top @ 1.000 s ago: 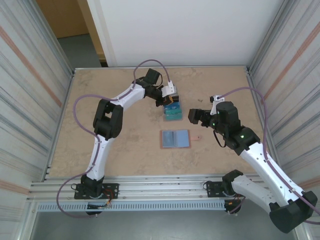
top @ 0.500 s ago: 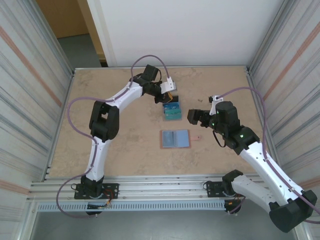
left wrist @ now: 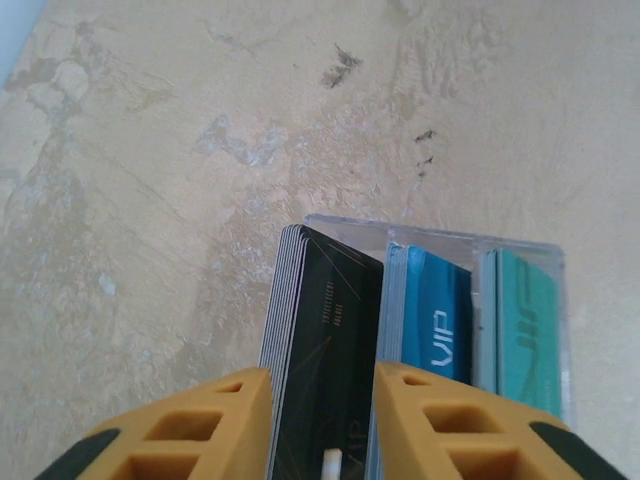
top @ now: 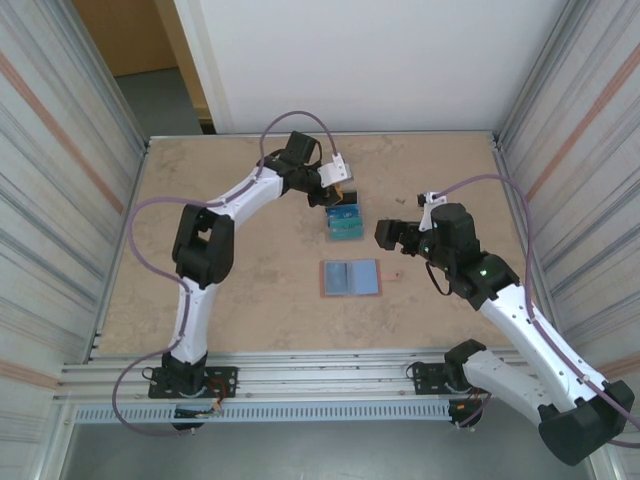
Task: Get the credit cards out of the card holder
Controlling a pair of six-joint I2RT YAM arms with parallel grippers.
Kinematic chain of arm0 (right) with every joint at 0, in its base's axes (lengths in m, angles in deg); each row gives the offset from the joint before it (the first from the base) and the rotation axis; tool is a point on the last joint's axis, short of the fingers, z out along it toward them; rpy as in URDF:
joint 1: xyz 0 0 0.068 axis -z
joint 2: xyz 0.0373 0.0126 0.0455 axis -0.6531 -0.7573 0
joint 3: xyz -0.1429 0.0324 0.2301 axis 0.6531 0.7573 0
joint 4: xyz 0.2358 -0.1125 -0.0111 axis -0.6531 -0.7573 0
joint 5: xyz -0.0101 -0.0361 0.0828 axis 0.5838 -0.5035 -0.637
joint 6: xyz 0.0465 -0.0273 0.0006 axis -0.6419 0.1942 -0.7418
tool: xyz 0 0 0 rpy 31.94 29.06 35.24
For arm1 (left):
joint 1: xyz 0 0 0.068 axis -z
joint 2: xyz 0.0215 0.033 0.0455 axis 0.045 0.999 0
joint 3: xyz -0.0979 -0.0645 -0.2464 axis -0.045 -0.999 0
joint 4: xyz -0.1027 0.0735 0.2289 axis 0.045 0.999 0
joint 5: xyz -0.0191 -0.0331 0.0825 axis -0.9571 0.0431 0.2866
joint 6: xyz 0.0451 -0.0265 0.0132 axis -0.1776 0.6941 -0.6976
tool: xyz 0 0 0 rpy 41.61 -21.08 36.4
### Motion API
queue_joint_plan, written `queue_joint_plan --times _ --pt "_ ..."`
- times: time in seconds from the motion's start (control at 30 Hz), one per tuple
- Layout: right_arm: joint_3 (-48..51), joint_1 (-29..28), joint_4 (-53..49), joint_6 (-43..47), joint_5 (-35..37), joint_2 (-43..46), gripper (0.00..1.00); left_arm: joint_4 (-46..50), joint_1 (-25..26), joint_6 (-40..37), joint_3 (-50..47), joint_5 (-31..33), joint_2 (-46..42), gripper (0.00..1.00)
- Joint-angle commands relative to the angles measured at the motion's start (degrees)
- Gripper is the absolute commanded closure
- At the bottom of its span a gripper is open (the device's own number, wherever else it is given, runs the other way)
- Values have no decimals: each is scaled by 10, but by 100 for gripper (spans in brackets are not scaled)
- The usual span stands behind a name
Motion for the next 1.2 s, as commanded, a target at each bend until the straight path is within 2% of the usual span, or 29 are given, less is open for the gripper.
queue_joint_plan --times 0.0,0.1,0.27,0.33,0.4,0.47,0.6,0.7,0.8,1.0,1.17 --pt "8 -6 -22 0 4 3 6 -62 3 49 -53 22 -97 65" --pt "8 -26 -32 -4 21 -9 12 -113 -1 94 -135 58 -160 63" --pt "-4 -81 -63 -24 51 -58 20 -179 -3 181 -286 140 -275 48" --pt "-10 -104 -75 -37 64 -90 24 -197 -4 220 -343 164 -320 46" --pt "-16 -123 -85 -55 69 -118 29 -212 -3 262 -397 177 -365 46" --pt "-23 -136 -89 -79 60 -151 38 -222 -3 317 -452 195 -413 44" --pt "-44 -172 -86 -113 46 -215 45 -236 -3 408 -545 246 -489 29" --pt "-69 -201 -85 -124 47 -270 46 -231 1 449 -600 264 -525 22" --pt "-106 -226 -100 -126 64 -334 47 -222 6 498 -647 294 -553 2" --pt "-172 -242 -127 -125 72 -443 46 -248 12 561 -737 317 -604 1" --pt "-205 -242 -129 -119 65 -509 43 -242 44 582 -762 384 -614 1"
